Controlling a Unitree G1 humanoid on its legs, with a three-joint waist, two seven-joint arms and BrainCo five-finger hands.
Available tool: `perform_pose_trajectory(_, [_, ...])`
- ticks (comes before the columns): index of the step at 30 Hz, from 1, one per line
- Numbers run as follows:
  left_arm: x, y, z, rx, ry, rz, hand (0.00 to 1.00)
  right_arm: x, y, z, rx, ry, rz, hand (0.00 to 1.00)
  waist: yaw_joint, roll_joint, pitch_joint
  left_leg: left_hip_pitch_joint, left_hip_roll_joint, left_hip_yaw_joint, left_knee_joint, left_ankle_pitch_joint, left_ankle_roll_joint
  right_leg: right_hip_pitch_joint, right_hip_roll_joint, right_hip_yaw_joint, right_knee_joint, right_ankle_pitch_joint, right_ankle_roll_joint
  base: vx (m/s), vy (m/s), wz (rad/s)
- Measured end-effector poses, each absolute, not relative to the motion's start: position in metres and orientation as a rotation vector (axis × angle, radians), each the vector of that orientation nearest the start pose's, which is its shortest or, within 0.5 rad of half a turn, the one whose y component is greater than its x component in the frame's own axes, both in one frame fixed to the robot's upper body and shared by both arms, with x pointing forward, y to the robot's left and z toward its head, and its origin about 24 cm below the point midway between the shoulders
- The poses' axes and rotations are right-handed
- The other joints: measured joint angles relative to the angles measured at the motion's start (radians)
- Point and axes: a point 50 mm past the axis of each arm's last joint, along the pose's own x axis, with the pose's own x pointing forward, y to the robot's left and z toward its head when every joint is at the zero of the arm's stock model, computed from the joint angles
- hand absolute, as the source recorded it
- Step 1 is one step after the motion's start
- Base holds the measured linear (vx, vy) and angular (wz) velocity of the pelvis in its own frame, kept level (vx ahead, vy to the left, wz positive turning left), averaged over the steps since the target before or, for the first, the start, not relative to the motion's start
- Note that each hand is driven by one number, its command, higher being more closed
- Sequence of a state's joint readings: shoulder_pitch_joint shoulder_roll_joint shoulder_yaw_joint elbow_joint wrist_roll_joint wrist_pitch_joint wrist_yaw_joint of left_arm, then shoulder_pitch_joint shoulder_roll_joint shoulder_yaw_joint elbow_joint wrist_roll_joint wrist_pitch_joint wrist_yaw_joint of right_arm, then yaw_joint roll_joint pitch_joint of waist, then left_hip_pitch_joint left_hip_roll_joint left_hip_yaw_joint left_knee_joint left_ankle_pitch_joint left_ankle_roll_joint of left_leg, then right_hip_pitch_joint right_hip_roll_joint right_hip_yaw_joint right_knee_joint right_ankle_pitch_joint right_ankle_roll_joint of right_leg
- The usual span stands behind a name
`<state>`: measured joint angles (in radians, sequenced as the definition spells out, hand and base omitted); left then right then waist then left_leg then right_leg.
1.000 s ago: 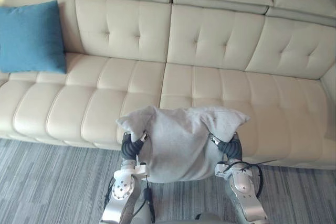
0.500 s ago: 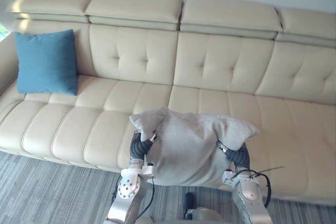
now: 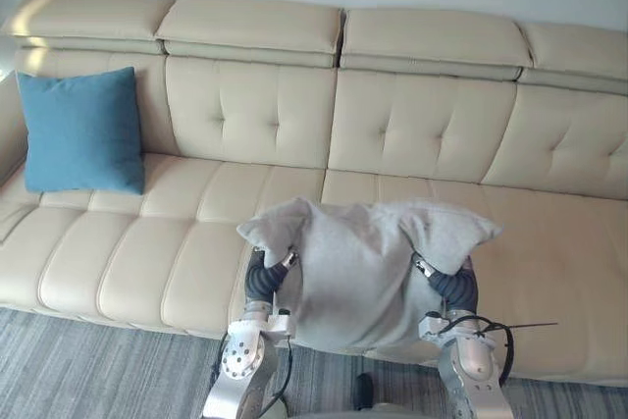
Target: Pick up cushions and gather them together orderly.
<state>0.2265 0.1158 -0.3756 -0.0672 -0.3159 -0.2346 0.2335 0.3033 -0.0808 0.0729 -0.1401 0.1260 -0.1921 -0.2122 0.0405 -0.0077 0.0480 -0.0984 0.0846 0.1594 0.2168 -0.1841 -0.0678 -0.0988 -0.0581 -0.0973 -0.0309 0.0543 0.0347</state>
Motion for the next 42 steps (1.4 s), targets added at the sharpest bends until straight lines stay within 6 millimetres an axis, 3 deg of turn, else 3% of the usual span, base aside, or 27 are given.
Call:
perform_pose_trajectory(4, [0.195, 0.106, 0.020, -0.267, 0.029, -0.053, 1.00, 0.193, -0.177, 0.027, 0.054, -0.030, -0.236, 1.00, -0.003, -0.002, -0.002, 0.000, -0.014, -0.008, -0.029, 0.013, 0.007, 0.000, -0.002, 0.004, -0.032, 0.019, 0.000, 0.01, 0.003, -0.04])
perform_pose_trajectory(9, [0.212, 0.106, 0.034, -0.240, -0.041, -0.036, 1.00, 0.224, -0.173, 0.033, 0.058, -0.068, -0.242, 1.00, -0.007, -0.003, -0.002, -0.033, -0.029, -0.014, -0.066, 0.042, 0.014, -0.039, -0.010, 0.005, -0.057, 0.048, -0.001, -0.05, -0.010, 0.01])
perform_pose_trajectory(12, [0.234, 0.110, 0.058, -0.236, -0.147, 0.007, 1.00, 0.249, -0.164, 0.059, 0.077, -0.178, -0.228, 1.00, -0.002, -0.001, 0.007, -0.102, -0.036, -0.016, -0.064, 0.064, 0.018, -0.105, -0.017, 0.003, -0.057, 0.074, -0.003, -0.12, -0.015, 0.04])
perform_pose_trajectory(15, [0.262, 0.117, 0.096, -0.238, -0.307, 0.077, 1.00, 0.277, -0.150, 0.101, 0.114, -0.335, -0.206, 1.00, 0.014, 0.002, 0.041, -0.164, -0.036, -0.009, -0.051, 0.079, 0.020, -0.183, -0.022, 0.004, -0.019, 0.081, -0.005, -0.14, -0.017, -0.04])
perform_pose_trajectory(18, [0.280, 0.121, 0.135, -0.268, -0.461, 0.117, 1.00, 0.296, -0.140, 0.139, 0.155, -0.462, -0.197, 1.00, 0.021, 0.005, 0.065, -0.237, -0.034, -0.009, -0.021, 0.086, 0.020, -0.260, -0.027, 0.004, 0.022, 0.081, -0.005, -0.09, -0.020, 0.02])
perform_pose_trajectory(24, [0.315, 0.131, 0.198, -0.246, -0.660, 0.181, 1.00, 0.327, -0.128, 0.192, 0.202, -0.597, -0.210, 1.00, 0.024, 0.011, 0.102, -0.315, -0.033, -0.009, -0.022, 0.111, 0.016, -0.350, -0.035, 0.009, 0.043, 0.092, -0.013, -0.06, -0.030, 0.03])
perform_pose_trajectory(27, [0.330, 0.139, 0.228, -0.209, -0.732, 0.209, 1.00, 0.343, -0.131, 0.222, 0.184, -0.657, -0.230, 1.00, 0.021, 0.014, 0.141, -0.352, -0.038, -0.013, -0.026, 0.126, 0.015, -0.376, -0.034, 0.009, 0.023, 0.116, -0.015, -0.04, -0.039, 0.03])
perform_pose_trajectory(36, [0.362, 0.165, 0.276, -0.169, -0.763, 0.252, 1.00, 0.371, -0.139, 0.289, 0.073, -0.758, -0.246, 1.00, 0.007, 0.028, 0.269, -0.395, -0.057, -0.039, -0.061, 0.162, 0.019, -0.394, -0.038, 0.008, -0.052, 0.186, -0.011, -0.01, -0.012, 0.06])
perform_pose_trajectory(42, [0.371, 0.176, 0.292, -0.207, -0.763, 0.261, 1.00, 0.377, -0.136, 0.308, 0.053, -0.768, -0.232, 1.00, 0.006, 0.028, 0.315, -0.465, -0.077, -0.070, -0.061, 0.175, 0.025, -0.464, -0.051, 0.024, -0.057, 0.215, 0.003, -0.02, 0.030, 0.03])
